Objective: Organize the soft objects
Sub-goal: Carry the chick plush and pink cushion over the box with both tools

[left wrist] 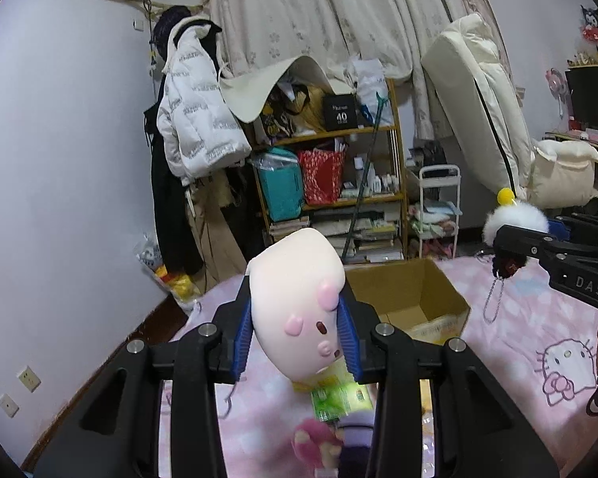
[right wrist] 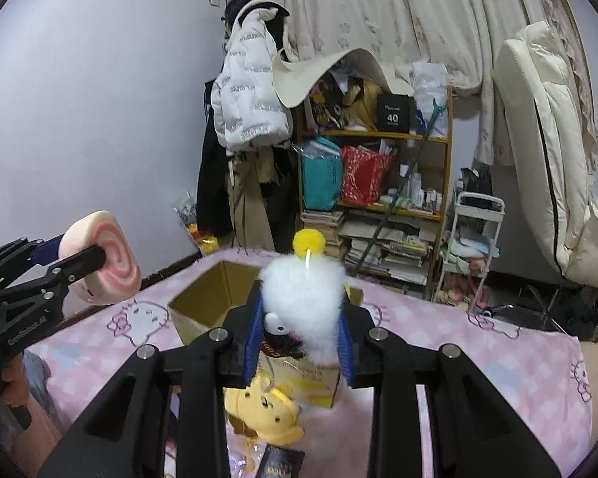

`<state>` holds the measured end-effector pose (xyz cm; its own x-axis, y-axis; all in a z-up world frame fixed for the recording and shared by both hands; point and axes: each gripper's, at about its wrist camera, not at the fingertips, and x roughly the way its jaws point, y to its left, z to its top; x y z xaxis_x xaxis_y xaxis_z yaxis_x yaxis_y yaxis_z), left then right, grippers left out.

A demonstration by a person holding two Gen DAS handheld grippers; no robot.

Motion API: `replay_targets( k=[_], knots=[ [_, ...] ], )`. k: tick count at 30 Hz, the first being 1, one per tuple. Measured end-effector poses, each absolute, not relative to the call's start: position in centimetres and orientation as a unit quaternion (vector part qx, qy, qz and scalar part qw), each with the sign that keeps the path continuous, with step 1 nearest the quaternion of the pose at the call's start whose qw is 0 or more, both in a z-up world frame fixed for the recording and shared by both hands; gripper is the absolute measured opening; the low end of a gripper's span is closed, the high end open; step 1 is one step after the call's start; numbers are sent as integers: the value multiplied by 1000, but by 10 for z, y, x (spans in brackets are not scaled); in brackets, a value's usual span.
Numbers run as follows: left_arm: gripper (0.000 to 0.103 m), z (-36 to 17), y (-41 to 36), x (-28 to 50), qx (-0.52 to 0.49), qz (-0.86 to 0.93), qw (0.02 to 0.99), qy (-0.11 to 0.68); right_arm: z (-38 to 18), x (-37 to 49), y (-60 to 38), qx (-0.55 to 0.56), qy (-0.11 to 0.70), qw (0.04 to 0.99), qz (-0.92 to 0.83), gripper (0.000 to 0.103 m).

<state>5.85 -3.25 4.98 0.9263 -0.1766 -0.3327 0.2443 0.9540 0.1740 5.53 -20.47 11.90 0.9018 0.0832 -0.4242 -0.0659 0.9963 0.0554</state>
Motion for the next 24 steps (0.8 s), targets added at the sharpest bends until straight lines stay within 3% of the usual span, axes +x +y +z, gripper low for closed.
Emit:
replay_targets(
  k=[11, 24],
  knots=[
    [37, 55, -52, 107, 118, -134, 977, 115, 130, 94, -201, 19, 178, 982, 64, 33],
    [39, -8, -52, 172, 99, -140, 965, 196, 65, 139, -208, 37, 228, 971, 61, 34]
  ],
)
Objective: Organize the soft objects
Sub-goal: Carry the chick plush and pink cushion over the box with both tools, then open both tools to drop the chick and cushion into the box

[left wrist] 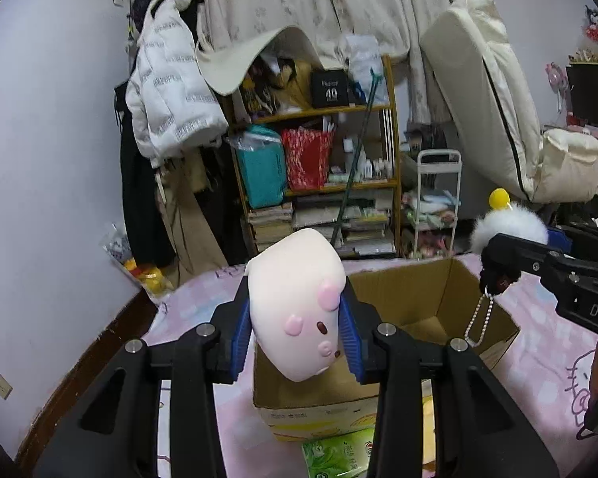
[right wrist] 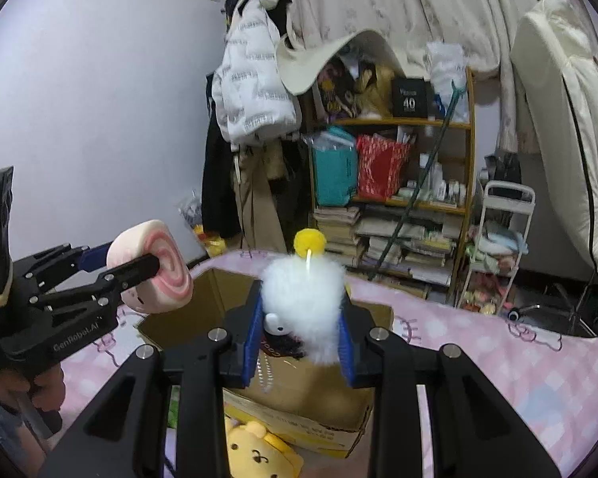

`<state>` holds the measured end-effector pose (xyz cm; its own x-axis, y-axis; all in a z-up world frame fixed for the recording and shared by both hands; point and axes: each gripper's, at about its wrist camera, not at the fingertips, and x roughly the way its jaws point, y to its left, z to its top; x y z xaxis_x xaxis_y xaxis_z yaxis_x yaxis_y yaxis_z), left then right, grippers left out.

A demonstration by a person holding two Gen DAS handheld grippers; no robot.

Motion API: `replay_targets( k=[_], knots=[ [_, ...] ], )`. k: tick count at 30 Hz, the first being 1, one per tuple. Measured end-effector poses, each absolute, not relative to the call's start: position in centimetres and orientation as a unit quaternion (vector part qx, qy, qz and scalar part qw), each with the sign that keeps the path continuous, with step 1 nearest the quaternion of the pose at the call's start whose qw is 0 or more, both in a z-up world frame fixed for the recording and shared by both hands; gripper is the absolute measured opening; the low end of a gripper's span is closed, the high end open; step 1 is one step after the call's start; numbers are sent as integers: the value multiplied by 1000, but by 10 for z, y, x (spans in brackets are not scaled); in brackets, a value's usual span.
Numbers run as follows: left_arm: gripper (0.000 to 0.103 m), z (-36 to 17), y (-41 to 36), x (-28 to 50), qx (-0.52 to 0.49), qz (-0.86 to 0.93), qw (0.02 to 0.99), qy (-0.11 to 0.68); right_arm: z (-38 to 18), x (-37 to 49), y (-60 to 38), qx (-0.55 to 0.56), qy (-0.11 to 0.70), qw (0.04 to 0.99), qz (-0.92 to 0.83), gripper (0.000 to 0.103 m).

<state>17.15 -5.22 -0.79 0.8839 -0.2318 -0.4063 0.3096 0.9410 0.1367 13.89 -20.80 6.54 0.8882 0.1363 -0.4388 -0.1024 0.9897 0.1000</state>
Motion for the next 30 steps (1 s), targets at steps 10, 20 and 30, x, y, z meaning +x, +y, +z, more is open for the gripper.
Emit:
replay_targets(
  k=[10, 20, 30],
  knots=[
    [50, -44, -52, 199, 103, -119, 958, 240, 27, 165, -209, 33, 276, 959, 60, 35],
    [84, -31, -41, 186, 95, -98, 966, 221, 26, 165, -215, 45, 292, 954, 49, 73],
    [99, -17, -25, 158, 70, -99, 961, 248, 42, 133, -214, 70, 282, 956, 33, 103]
  ],
)
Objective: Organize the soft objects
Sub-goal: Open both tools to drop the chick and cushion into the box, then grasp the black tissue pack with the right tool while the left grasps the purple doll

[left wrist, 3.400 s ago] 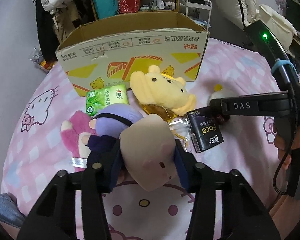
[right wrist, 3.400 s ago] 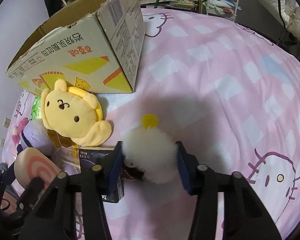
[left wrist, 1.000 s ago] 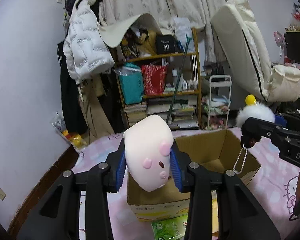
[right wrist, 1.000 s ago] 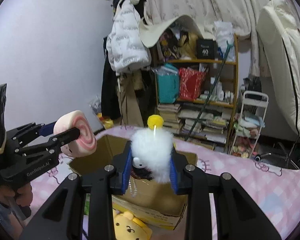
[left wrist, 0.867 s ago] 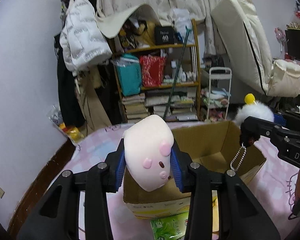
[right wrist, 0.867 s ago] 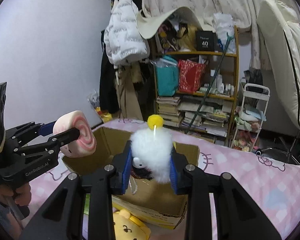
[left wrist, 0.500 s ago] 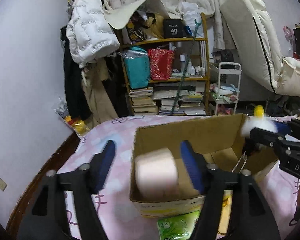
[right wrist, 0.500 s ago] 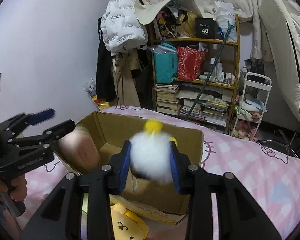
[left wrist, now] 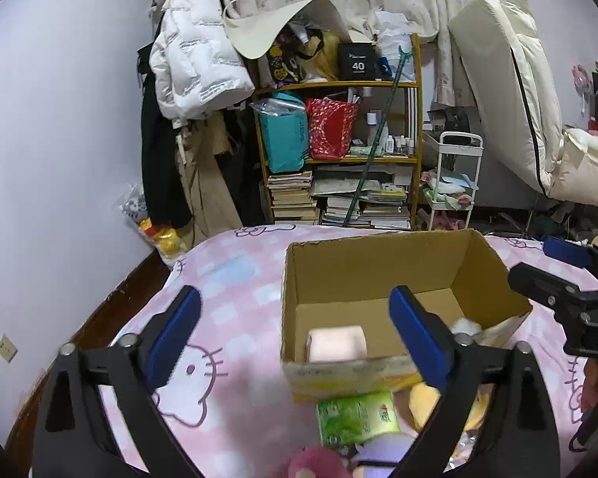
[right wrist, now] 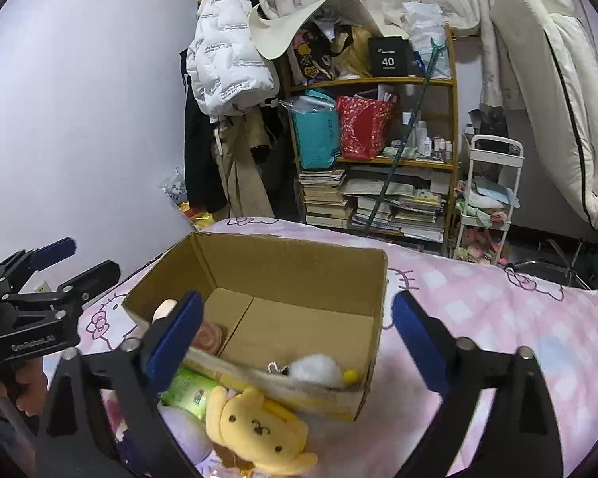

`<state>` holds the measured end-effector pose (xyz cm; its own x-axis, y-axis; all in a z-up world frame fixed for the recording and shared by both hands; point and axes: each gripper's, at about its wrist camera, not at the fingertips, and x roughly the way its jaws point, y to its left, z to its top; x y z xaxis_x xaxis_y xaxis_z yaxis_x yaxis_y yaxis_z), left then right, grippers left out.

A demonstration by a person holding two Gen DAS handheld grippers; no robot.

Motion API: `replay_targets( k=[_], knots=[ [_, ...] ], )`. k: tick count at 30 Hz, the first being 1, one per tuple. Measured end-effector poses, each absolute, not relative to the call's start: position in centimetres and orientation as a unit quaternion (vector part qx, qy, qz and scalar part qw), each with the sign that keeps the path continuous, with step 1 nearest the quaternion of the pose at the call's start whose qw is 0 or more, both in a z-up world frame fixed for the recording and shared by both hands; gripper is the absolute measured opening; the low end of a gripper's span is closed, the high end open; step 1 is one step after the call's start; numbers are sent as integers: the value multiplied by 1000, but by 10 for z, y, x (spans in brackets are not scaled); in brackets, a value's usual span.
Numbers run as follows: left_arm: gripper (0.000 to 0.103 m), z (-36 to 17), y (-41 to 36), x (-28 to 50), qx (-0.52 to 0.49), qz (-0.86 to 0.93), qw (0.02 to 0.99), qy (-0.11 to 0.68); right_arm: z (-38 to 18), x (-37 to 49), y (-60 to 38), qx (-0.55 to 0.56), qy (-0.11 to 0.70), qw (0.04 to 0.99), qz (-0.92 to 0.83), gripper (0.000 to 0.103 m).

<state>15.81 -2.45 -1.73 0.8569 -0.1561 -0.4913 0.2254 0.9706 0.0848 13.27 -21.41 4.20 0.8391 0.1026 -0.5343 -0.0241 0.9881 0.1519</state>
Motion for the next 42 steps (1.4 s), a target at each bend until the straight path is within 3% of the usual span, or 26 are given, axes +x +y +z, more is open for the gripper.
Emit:
replay_targets(
  k=[25, 42],
  knots=[
    [100, -9, 11, 67, 61, -109, 946, 301, 50, 44, -194, 78, 307, 948, 21, 103],
    [100, -37, -34, 67, 129, -164, 918, 337, 27, 55, -204, 89, 343, 935, 3, 103]
  ],
)
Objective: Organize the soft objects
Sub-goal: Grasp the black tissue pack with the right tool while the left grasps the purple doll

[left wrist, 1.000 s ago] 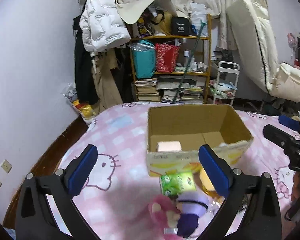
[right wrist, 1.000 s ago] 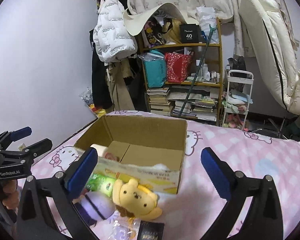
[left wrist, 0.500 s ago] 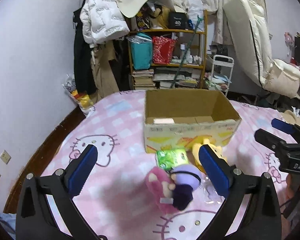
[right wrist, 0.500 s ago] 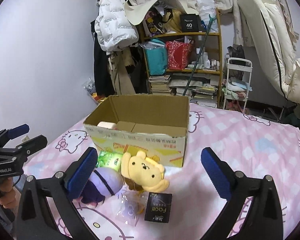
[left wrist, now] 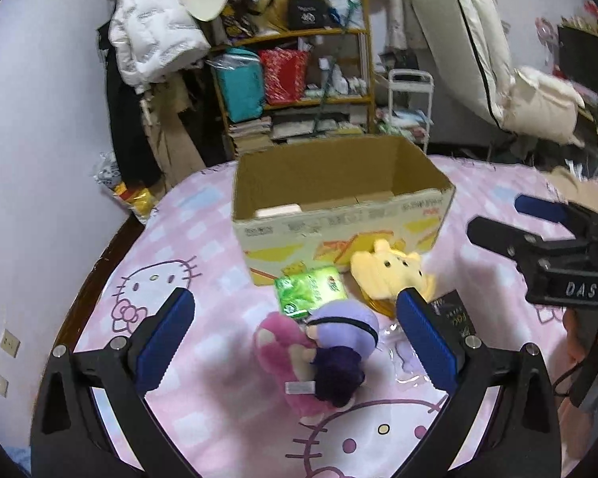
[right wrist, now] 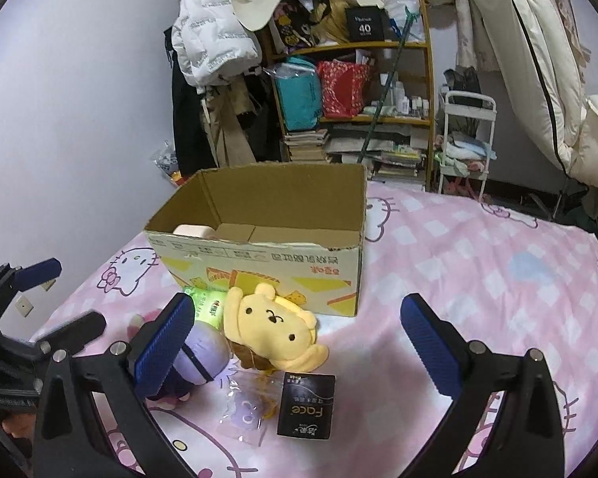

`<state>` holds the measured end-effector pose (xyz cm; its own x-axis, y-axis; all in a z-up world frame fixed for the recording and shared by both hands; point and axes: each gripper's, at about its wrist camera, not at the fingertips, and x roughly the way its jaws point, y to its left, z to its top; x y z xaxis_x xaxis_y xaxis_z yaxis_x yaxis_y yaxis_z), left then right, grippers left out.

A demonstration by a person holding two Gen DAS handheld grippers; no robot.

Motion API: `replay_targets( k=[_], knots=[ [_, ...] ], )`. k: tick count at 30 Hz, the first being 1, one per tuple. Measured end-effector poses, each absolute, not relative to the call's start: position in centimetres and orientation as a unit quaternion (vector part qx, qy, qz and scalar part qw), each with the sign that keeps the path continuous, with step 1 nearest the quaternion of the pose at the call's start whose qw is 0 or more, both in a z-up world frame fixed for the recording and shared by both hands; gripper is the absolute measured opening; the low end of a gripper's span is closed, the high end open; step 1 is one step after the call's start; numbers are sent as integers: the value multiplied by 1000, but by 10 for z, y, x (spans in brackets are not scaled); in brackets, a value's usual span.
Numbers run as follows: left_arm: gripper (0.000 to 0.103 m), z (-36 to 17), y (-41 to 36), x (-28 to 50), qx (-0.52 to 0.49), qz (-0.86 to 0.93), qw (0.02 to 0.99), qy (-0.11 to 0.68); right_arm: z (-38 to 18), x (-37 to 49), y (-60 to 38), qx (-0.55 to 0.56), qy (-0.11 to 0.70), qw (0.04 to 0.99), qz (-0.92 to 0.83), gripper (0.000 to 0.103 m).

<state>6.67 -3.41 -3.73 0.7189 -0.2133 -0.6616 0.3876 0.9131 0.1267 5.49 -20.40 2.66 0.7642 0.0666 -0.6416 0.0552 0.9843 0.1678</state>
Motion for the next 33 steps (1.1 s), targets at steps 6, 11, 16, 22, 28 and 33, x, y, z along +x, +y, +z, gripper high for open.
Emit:
replay_targets(
  k=[6, 11, 16, 22, 28, 33],
  knots=[
    [100, -57, -54, 72, 164, -178, 900, 362, 15, 65, -209, 97, 363, 927, -4, 103],
    [100, -79, -64, 87, 165, -200, 876, 406, -2, 77, -218, 129, 398, 908, 5, 103],
    [100, -90, -69, 102, 162, -208, 863, 431, -28, 92, -226, 129, 450, 884, -1, 103],
    [97, -100, -69, 112, 169, -191, 860, 443, -46, 99, -232, 139, 477, 868, -14, 103],
    [97, -107, -72, 114, 173, -200, 850, 456, -58, 102, -237, 152, 497, 854, -17, 103],
    [94, -115, -82, 109, 197, -206, 848, 448, -67, 103, -237, 156, 514, 843, -17, 103]
  ],
)
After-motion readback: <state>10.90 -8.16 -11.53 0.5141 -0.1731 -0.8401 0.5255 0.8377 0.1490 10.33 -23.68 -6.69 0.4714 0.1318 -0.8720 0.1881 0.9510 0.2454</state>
